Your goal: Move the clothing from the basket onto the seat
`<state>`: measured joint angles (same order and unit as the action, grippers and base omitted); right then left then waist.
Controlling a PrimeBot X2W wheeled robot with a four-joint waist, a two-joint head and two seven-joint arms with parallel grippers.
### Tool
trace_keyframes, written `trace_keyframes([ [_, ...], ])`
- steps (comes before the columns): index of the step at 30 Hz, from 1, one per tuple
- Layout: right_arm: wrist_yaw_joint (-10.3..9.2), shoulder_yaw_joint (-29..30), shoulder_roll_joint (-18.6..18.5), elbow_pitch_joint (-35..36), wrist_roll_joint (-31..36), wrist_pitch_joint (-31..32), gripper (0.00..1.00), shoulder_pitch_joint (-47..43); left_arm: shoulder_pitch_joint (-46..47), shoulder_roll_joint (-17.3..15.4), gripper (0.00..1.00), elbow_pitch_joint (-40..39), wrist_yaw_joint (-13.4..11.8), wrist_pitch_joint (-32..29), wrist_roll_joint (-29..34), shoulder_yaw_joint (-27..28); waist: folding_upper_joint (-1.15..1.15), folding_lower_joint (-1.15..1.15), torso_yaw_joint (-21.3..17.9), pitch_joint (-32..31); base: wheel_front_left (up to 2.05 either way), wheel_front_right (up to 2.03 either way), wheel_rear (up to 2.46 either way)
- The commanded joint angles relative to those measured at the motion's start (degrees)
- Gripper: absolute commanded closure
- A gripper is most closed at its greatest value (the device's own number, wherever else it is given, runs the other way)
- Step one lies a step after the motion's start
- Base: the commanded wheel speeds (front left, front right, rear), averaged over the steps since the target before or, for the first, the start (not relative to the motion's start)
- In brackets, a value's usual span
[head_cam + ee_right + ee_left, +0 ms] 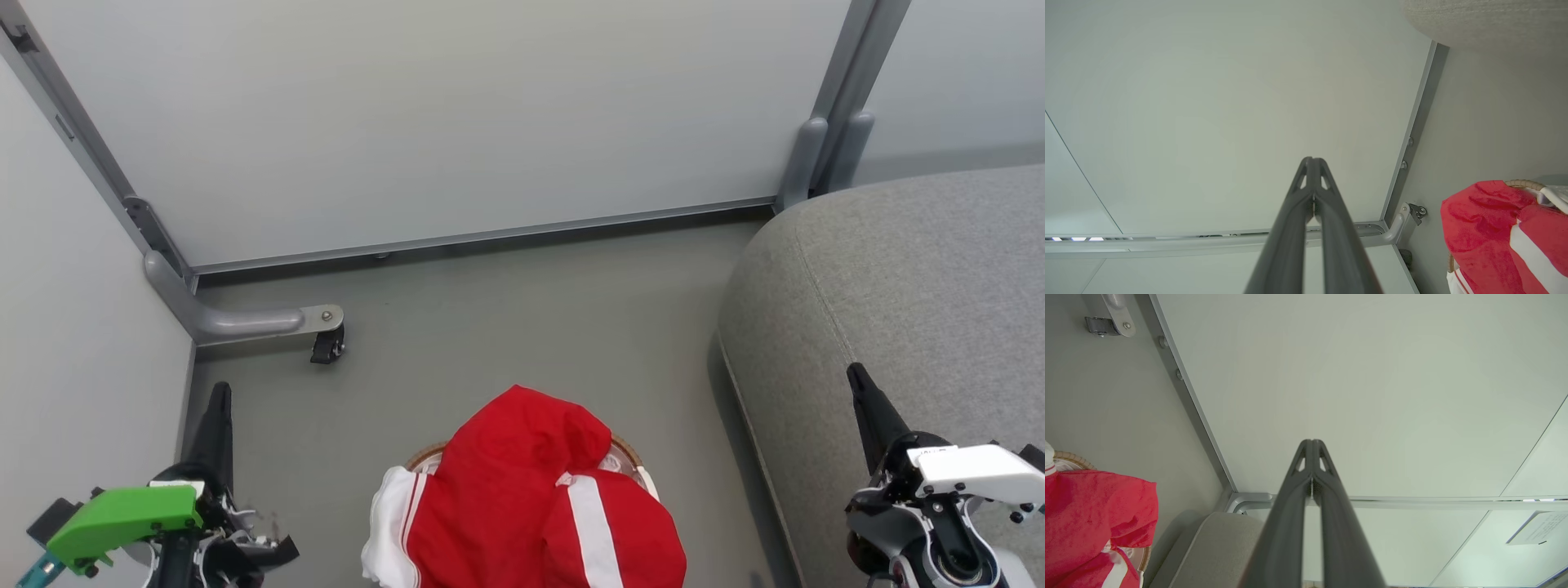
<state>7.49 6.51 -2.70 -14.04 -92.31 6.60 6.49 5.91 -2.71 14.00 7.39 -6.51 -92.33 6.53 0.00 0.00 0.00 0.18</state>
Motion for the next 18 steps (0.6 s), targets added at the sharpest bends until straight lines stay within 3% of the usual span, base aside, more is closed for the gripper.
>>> trace_keyframes([
  [1, 0.00, -0.01, 0.09, -0.32, 0.02, -0.01, 0.00, -0.03, -0.09, 0.05, 0.00, 0.31, -0.01, 0.04, 0.02, -0.01, 0.00, 0.00, 0.00, 0.00, 0.00, 0.00, 0.00],
  [11, -0.01, -1.52, -0.67, -1.15, 2.36, -2.07, 0.00, 0.10, -0.28, 0.02, 0.00, 3.10, -0.02, 2.10, 2.19, -1.10, 0.00, 0.00, 0.03, 0.11, 0.00, 0.00, 0.00],
  [18, -0.01, -2.77, -2.17, -1.02, 9.62, -4.04, 0.00, 1.04, 0.63, -0.39, 0.00, 4.30, 0.00, 4.04, 10.83, -1.14, 0.00, 0.00, 0.14, 0.26, 0.00, 0.00, 0.00],
])
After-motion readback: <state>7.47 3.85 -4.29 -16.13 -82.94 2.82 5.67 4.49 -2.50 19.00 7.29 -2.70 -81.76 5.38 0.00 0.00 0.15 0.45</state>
